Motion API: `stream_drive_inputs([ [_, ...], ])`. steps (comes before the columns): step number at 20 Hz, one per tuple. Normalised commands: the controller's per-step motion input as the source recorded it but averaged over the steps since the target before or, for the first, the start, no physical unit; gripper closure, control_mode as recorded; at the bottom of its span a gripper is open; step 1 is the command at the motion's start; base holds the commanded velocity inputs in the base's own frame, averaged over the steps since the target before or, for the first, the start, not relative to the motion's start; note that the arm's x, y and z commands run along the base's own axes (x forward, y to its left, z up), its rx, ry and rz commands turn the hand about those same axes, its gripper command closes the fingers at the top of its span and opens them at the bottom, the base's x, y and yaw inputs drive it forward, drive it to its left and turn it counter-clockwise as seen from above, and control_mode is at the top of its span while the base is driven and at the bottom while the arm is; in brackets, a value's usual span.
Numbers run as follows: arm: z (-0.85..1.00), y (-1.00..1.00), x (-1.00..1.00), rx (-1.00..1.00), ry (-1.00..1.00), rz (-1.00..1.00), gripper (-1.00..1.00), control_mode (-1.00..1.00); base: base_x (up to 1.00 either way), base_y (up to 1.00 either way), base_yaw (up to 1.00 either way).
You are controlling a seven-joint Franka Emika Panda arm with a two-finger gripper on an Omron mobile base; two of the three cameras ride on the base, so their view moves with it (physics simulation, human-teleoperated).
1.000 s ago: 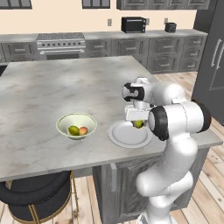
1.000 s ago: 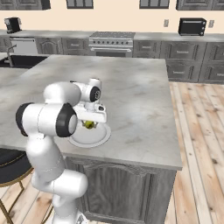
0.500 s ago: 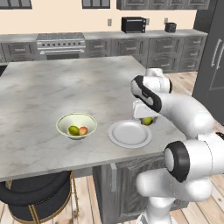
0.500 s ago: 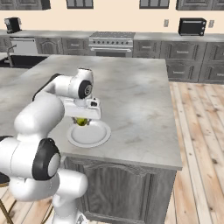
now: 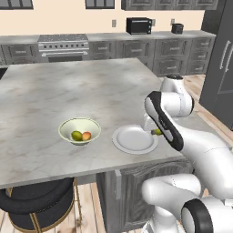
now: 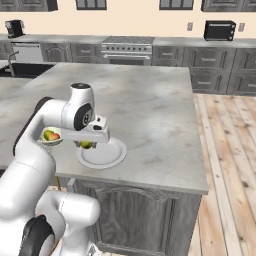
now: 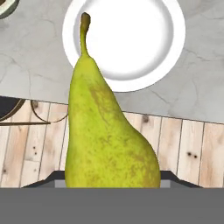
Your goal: Take the fruits from the plate on the dining counter and place two fruits in each bowl.
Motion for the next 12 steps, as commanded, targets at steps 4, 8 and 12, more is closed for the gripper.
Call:
stream_drive_inputs([
  [4,0.27,0.00,0.01,0.00,0.00,-0.09,1.00,-1.00,0.00,0.00,0.00],
  [8,0.22,0.00,0.15,0.00,0.07,-0.17,1.00,-1.00,0.00,0.00,0.00],
  [12,0.01,0.01,0.00,0.00,0.00,-0.01,1.00,-1.00,0.00,0.00,0.00],
])
